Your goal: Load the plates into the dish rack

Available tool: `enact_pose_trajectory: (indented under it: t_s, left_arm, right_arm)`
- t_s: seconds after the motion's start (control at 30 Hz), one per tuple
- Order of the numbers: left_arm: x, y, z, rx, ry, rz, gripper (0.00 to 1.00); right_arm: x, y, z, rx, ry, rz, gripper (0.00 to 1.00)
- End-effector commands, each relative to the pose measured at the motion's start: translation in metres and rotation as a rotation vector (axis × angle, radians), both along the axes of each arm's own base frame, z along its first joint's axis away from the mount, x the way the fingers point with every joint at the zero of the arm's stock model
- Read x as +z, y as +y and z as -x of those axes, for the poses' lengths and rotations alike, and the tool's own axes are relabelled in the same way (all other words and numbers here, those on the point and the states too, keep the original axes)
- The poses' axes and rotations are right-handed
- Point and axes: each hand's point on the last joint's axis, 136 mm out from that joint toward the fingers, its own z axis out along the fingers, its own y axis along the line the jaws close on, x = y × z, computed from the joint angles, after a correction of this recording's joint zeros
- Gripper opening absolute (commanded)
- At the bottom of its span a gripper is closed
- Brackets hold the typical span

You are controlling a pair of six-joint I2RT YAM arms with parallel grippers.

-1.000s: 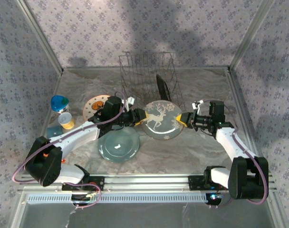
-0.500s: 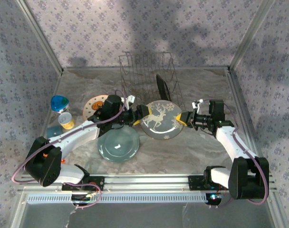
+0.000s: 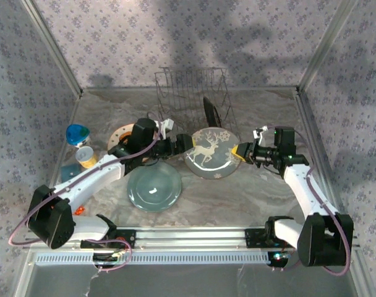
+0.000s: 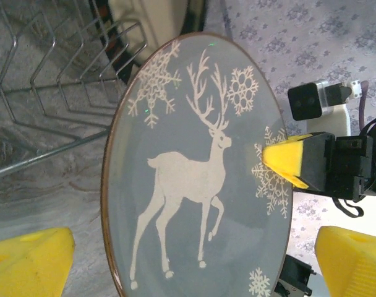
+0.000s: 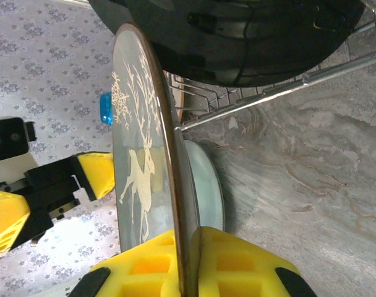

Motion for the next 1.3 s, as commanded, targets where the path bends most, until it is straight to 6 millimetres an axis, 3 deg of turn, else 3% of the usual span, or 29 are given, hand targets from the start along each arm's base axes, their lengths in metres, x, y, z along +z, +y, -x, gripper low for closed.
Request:
enact_pose_trajectory:
  t_s: [0.0,0.3,0.53,0.7,0.93,1.27]
  left_arm:
    - [0.022,0.014,-0.003,0.005,-0.084,-0.04,0.99]
    - [0.053,0.068,-0.028,0.086,-0.16,-0.082,1.0]
    - [0.085,0.115,-0.057,0.155,-0.27,-0.158,0.99]
    - [0.103,0.134,-0.081,0.194,-0.345,-0.21,1.0]
    - [0.105,0.149,-0.107,0.237,-0.361,-0.247,0.99]
    - [0.08,0.16,-0.11,0.261,-0.375,-0.318,0.99]
  right_arm:
    - [0.054,0.006,0.0,0.035,-0.137,-0.013,0.0]
    - [0.109,0.01,-0.01,0.007,-0.246,0.109,0.0]
    - [0.148,0.036,-0.032,0.014,-0.332,0.213,0.0]
    - [0.164,0.053,-0.051,-0.014,-0.374,0.33,0.0]
    - [0.182,0.074,-0.076,-0.127,-0.448,0.584,0.0]
    - [0.195,0.089,-0.096,-0.287,-0.523,0.956,0.0]
